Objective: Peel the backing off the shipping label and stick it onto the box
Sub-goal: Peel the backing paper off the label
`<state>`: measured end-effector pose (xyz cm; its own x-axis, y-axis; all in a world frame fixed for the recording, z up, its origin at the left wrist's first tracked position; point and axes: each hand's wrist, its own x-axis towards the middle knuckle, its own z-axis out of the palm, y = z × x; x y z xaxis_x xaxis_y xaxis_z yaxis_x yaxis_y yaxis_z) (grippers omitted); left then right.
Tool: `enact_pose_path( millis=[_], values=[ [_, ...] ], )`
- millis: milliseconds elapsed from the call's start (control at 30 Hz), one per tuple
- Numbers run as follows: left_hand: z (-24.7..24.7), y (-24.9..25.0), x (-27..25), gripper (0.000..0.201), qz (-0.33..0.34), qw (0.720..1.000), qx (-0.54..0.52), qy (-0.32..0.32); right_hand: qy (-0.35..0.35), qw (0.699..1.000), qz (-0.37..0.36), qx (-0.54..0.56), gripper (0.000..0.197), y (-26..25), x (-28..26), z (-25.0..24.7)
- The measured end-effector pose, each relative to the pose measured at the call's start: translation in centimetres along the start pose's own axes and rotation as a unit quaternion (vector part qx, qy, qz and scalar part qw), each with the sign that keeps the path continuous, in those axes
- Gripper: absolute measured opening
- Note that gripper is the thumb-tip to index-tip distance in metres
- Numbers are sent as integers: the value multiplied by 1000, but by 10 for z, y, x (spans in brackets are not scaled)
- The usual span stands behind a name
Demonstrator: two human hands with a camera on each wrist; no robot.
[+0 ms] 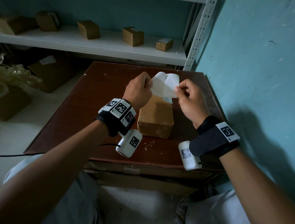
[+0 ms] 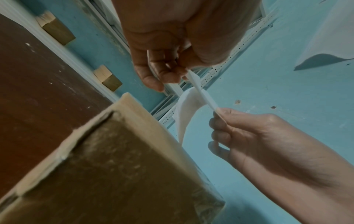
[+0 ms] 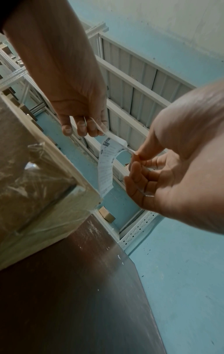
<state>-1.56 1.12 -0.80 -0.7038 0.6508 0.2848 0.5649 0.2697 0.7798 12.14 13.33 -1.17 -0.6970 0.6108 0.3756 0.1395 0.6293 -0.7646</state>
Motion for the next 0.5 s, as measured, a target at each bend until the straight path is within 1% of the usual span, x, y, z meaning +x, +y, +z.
enact_pose_path(
  millis=[500],
  values=[
    [0,-3,2,9,-2,1000,1,-1,3,1000,-8,-11,14,0,1,-1]
  ],
)
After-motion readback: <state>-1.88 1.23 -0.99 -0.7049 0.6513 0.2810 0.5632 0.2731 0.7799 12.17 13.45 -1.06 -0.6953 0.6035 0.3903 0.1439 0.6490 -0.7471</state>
